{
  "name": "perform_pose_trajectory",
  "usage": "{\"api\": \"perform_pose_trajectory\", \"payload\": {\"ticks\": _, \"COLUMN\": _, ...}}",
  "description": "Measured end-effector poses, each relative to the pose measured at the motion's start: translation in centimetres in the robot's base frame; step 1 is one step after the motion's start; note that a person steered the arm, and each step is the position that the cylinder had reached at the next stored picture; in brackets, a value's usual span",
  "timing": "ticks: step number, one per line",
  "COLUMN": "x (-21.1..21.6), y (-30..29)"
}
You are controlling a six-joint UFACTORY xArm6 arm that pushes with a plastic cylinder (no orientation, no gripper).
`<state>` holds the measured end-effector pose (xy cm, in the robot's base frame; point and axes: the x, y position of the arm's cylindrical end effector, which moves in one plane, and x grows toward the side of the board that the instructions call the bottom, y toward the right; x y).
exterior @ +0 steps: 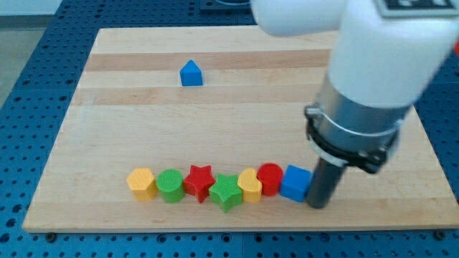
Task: Push blue cube into blue triangle
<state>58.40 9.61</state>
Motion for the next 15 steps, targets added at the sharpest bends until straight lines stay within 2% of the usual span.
{"api": "perform_pose_trajectory", "payload": {"ticks": 3, "x": -12.4, "y": -7.9}}
{"api": "perform_pose_trajectory", "payload": {"ticks": 4, "x": -13.1, "y": -7.6}}
{"api": "perform_pose_trajectory", "payload": {"ticks": 5, "x": -11.0, "y": -2.2}}
{"api": "perform_pose_trajectory", "payload": {"ticks": 6, "x": -7.5, "y": -0.3}}
{"api": "perform_pose_trajectory", "payload": {"ticks": 7, "x": -7.0, "y": -4.0}}
{"api": "perform_pose_trajectory", "payload": {"ticks": 8, "x": -9.5, "y": -9.9}}
{"api": "perform_pose_trajectory", "payload": {"ticks": 9, "x": -14.3, "y": -14.9}}
{"api": "perform_pose_trajectory", "payload": {"ticks": 10, "x": -17.3, "y": -17.3}}
{"api": "perform_pose_trajectory", "payload": {"ticks": 12, "x": -12.1, "y": -17.1}}
{"api": "perform_pose_trajectory", "payload": {"ticks": 13, "x": -12.3, "y": -20.4}}
{"api": "perform_pose_trajectory", "payload": {"ticks": 15, "x": -17.6, "y": -22.7}}
